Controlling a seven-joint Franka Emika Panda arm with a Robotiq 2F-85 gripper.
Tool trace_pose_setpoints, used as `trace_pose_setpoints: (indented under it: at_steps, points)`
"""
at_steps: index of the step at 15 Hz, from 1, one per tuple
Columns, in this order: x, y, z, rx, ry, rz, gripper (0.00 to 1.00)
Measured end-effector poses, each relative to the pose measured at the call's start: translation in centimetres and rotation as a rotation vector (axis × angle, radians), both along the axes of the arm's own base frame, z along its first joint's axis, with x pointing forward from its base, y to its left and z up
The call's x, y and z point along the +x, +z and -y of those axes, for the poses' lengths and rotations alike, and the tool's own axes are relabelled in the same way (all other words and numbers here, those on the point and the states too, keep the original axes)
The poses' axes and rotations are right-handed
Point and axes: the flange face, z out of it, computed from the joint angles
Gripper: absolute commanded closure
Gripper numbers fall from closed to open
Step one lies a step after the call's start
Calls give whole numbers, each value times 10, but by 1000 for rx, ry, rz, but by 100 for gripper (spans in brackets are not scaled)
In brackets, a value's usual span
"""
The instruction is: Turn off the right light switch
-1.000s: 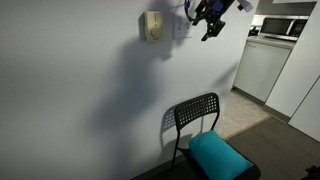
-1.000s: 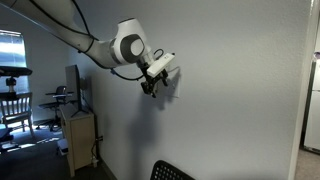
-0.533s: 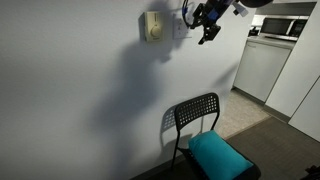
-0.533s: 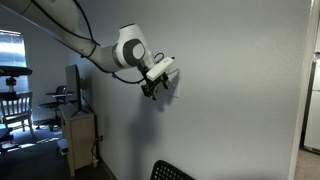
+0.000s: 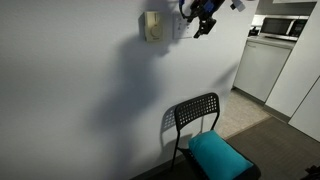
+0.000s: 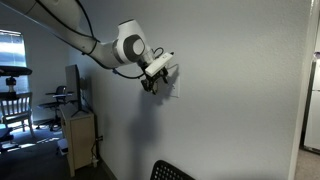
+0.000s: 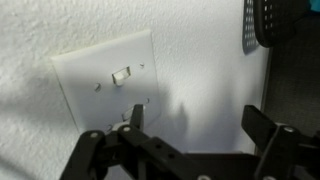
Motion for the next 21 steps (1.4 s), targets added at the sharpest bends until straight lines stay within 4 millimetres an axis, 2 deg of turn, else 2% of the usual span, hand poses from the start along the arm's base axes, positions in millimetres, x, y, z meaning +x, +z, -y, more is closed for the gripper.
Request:
trace_pose_setpoints:
  at_steps: [8, 21]
  points:
    - [32, -15, 0, -9, -50, 12, 0]
    - [31, -12, -4, -14, -99, 20, 0]
